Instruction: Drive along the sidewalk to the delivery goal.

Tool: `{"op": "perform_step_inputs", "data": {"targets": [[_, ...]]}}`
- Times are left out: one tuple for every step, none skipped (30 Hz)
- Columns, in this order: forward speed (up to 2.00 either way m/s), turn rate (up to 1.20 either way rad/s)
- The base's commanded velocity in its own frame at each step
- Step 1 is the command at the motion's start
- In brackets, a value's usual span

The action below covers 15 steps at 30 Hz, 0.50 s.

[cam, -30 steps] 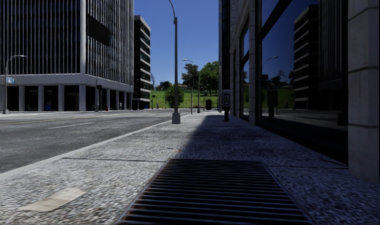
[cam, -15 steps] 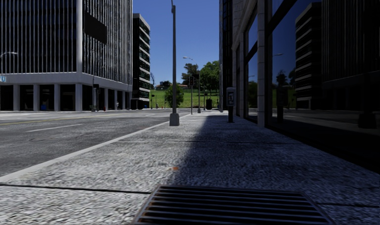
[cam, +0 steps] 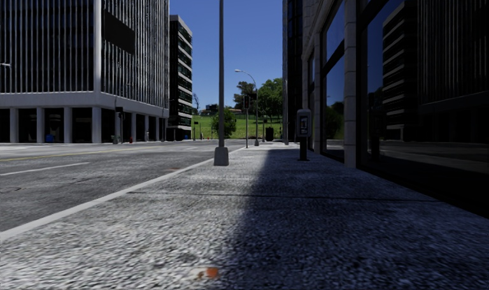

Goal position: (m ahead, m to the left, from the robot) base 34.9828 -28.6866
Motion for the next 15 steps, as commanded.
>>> {"op": "perform_step_inputs", "data": {"targets": [[2.00, 0.00], [2.00, 0.00], [2.00, 0.00], [2.00, 0.00], [2.00, 0.00], [2.00, 0.00], [2.00, 0.00], [2.00, 0.00], [2.00, -0.04], [2.00, -0.07], [2.00, -0.07], [2.00, -0.15], [2.00, -0.18], [2.00, -0.19], [2.00, -0.20]]}}
